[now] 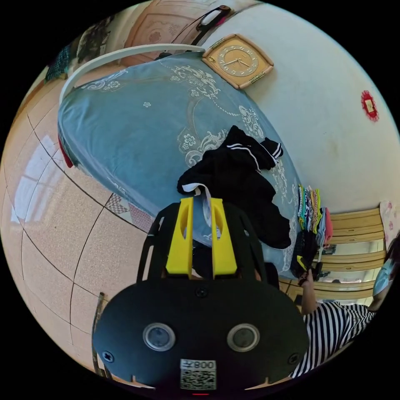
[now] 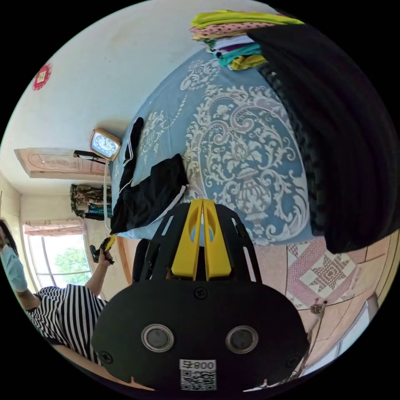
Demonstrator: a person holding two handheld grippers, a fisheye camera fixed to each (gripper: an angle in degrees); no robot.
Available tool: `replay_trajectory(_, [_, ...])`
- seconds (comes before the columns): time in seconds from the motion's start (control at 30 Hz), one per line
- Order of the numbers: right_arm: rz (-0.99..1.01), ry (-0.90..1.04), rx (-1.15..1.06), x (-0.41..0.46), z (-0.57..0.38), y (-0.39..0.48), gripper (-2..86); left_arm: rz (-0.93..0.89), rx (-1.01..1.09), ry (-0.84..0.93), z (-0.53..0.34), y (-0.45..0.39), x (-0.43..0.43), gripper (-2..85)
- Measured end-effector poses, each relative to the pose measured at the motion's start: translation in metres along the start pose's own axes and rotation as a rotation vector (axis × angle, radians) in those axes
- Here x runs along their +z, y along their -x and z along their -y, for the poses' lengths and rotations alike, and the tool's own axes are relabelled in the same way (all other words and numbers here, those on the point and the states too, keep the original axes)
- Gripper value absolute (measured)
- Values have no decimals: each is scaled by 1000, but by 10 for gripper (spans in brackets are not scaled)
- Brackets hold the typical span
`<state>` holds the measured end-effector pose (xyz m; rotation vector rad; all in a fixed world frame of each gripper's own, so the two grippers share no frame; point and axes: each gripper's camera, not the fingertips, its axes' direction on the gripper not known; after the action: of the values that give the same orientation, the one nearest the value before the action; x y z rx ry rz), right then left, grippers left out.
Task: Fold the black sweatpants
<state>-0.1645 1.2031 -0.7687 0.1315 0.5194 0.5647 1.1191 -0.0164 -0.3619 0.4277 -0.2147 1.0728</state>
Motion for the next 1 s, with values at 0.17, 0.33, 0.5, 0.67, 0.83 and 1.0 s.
replay_trajectory(0.17, [135,-35,-72,24,11,6,58,-154,27,-1,-8,-15,41,73])
replay_trajectory(0.33, [69,50,-91,55,35,19,94,-246,488,174,-13,-141,124,79])
replay_trajectory(0.5, [62,32,-36,62,38,12,95,-338,823,312,-9,-275,236,90])
replay_trajectory(0.67, [48,55,-36,70,48,14,83,-236,1051,451,-7,-387,344,93])
replay_trajectory(0.83, [92,40,-21,65,53,8,54,2,1258,596,-32,-439,419,33])
replay_trajectory(1.0, [189,-42,-93,29,40,13,40,-197,1224,509,-26,-467,405,15])
